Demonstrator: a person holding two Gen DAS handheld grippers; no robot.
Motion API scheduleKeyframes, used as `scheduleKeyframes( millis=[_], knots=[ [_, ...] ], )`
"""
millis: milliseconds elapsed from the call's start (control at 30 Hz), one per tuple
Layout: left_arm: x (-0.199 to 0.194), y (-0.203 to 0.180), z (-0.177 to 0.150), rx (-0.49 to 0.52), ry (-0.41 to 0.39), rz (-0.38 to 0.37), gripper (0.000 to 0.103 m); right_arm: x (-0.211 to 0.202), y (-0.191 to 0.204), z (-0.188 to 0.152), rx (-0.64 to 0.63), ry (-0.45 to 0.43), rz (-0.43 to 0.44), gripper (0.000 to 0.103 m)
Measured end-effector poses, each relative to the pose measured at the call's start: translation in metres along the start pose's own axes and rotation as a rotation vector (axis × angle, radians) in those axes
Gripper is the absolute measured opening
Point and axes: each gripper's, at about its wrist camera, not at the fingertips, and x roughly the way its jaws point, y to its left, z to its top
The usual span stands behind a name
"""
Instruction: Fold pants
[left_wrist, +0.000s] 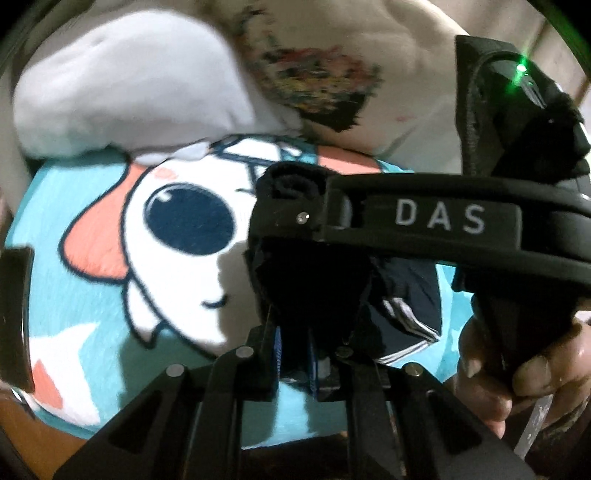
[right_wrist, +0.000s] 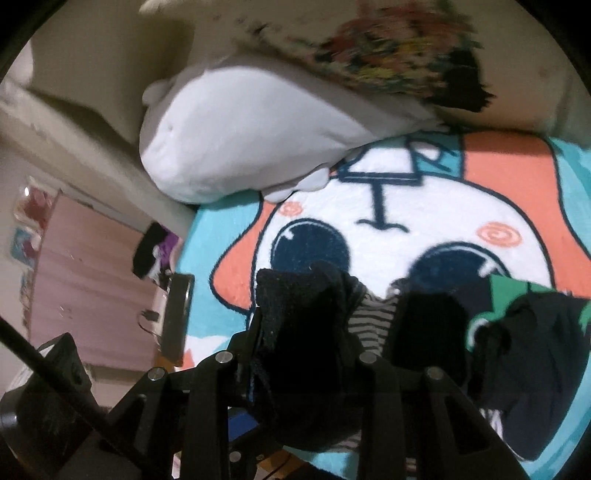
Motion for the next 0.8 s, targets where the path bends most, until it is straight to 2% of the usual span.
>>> scheduleKeyframes(
  millis=[267,467,800],
  knots=[
    [0.014,-0.049,0.008,0.129,0.062,-0.011,0.011,-0.047,-0.056,-0.018,0.126,-0.098,0.052,0.032],
    [0.032,-0.089,0.007,0.217,0.102,-0.013,0.011,-0.066,-0.096,-0.031,0.210,-0.145,0.066,0.032],
    [0.064,-0.122,0.005,0.254,0.171,-0.001,0.011,-0.074,-0.149,-0.047,0.303,-0.188,0.115,0.033]
  ],
)
